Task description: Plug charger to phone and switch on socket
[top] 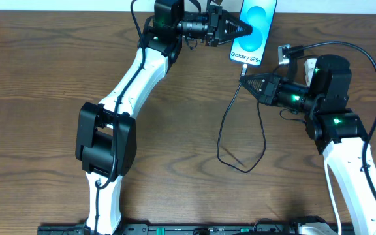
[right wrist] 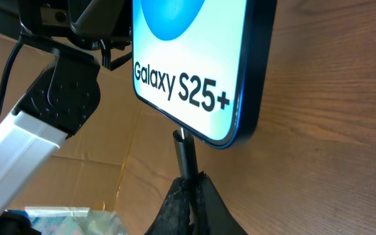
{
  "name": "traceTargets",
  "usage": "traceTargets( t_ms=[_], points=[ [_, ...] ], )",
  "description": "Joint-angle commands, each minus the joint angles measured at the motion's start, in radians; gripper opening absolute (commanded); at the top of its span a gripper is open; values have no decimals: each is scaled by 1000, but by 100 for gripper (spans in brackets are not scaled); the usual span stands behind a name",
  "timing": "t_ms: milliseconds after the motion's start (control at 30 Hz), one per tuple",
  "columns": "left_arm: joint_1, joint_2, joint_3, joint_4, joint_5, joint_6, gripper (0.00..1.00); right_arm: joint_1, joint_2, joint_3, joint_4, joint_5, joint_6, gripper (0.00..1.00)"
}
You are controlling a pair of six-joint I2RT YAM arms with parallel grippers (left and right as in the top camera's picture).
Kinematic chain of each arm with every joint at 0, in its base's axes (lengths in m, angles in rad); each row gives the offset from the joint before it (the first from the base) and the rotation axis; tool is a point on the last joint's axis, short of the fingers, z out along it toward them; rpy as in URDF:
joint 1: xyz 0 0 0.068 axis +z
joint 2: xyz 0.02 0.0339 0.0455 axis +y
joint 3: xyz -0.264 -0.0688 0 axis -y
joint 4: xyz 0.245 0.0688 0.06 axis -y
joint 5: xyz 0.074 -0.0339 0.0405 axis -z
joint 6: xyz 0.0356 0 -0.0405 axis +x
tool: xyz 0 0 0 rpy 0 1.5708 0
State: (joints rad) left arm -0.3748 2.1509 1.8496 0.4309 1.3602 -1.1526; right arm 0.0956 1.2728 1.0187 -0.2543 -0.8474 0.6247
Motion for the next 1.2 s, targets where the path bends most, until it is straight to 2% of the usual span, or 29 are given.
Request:
traceTargets(
  t_ms=[0,1167],
  points=[
    [4,-37,20,16,21,-5,7,4,-10,14,8,4,11,1],
    [4,-37,20,17,21,-5,7,5,-10,14,16,3,34,1]
  ],
)
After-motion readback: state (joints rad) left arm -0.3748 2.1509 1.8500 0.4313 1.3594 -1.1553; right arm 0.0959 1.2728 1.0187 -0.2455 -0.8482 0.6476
